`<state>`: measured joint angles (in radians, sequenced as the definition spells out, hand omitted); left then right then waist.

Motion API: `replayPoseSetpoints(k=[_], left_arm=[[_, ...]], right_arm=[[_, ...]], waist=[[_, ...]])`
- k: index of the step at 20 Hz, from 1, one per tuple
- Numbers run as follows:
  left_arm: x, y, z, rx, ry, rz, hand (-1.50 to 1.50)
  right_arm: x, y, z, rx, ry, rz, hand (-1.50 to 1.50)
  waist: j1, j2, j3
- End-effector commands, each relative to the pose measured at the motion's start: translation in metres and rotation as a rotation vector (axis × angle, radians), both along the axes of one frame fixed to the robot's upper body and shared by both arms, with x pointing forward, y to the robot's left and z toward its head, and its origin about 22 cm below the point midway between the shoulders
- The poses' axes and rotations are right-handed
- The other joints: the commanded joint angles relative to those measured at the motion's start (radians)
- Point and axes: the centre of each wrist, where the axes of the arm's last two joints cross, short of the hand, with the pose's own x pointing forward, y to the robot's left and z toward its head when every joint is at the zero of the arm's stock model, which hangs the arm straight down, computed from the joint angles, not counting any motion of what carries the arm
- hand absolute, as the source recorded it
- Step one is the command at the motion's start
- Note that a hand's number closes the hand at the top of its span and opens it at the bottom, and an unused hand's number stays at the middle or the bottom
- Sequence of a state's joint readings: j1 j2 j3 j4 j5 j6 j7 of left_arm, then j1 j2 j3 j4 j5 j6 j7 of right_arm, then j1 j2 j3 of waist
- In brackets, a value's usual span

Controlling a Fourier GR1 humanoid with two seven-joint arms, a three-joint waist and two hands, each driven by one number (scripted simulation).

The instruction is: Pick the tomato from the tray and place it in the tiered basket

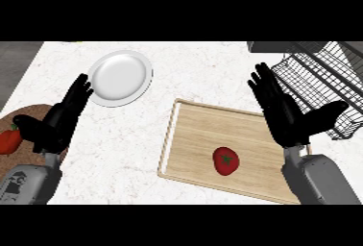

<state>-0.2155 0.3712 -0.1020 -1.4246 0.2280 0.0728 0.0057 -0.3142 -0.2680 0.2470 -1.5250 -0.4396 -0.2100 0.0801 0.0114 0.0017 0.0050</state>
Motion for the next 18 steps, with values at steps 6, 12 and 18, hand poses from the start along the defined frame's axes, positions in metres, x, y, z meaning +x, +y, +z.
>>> replayPoseSetpoints(k=[6, 12, 18], left_arm=[[-0.055, 0.007, -0.076, 0.056, 0.247, 0.256, 0.0], [-0.082, -0.015, -0.104, 0.027, 0.286, 0.259, 0.0], [-0.071, -0.02, -0.095, 0.026, 0.29, 0.252, 0.0]], right_arm=[[0.0, -0.06, 0.065, -0.355, -0.437, -0.209, 1.5], [-0.045, -0.08, -0.011, -0.156, -0.15, -0.821, -1.5], [-0.114, -0.058, 0.025, -0.265, -0.142, -0.577, -1.5]], waist=[[-0.019, -0.01, -0.006], [-0.041, -0.01, -0.005], [-0.03, -0.007, -0.007]])
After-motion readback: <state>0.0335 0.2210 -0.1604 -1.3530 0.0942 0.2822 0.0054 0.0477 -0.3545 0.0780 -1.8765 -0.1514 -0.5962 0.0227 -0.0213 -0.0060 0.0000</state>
